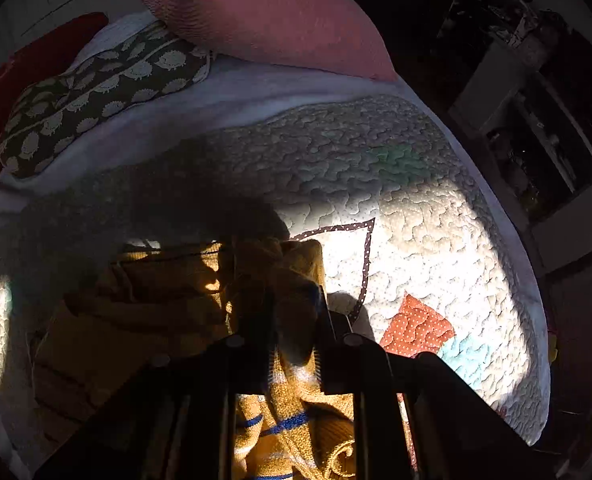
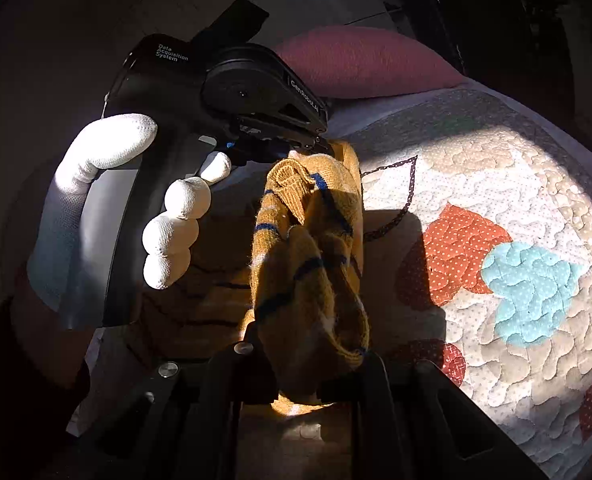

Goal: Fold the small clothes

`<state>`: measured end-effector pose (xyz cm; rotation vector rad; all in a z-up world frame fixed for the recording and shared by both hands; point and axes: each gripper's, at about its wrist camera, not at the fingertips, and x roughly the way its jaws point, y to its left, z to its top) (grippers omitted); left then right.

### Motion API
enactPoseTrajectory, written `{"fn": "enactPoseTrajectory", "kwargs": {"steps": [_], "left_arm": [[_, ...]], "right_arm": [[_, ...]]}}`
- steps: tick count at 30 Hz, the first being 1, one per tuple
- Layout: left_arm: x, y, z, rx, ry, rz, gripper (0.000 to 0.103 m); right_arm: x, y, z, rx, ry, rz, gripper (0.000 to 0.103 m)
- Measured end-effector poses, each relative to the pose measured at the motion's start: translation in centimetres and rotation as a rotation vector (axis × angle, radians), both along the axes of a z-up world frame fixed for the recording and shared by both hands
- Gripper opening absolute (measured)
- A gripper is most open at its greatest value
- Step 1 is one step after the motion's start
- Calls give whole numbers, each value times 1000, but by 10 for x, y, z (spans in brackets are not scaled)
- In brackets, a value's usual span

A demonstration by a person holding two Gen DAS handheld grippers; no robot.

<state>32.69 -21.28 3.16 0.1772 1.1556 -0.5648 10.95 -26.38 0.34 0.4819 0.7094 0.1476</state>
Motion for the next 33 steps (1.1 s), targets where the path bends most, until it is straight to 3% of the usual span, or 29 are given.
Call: {"fn": "enactPoseTrajectory", "kwargs": {"steps": [3, 6, 11, 14, 15, 18, 20, 25, 30, 33], "left_arm": [[13, 75, 20, -97, 13, 90, 13], [25, 151, 19, -123, 7, 201, 11], [44, 246, -24, -117, 84, 360, 12], [55, 279, -50, -150, 128, 437, 14], [57, 288, -54, -177, 144, 452, 17], [57, 313, -55, -307, 187, 490, 21], [48, 326, -45, -369, 177, 508, 29], [10, 337, -9, -307, 43, 487, 32], [-47, 315, -2, -255, -7, 416, 42], [-70, 298, -22, -186, -5, 414, 43]], "right_arm": [[15, 43, 18, -30, -15, 120, 12], [34, 91, 18, -39, 1, 247, 12], [72, 175, -17, -97, 88, 414, 12], [83, 217, -44, -266, 105, 455, 20], [84, 224, -49, -302, 96, 458, 28], [85, 226, -53, -303, 76, 475, 50], [71, 222, -40, -267, 59, 496, 51], [30, 188, -4, -159, 14, 542, 51], [54, 126, 5, -231, 15, 319, 51], [87, 104, 6, -157, 46, 234, 51]]}}
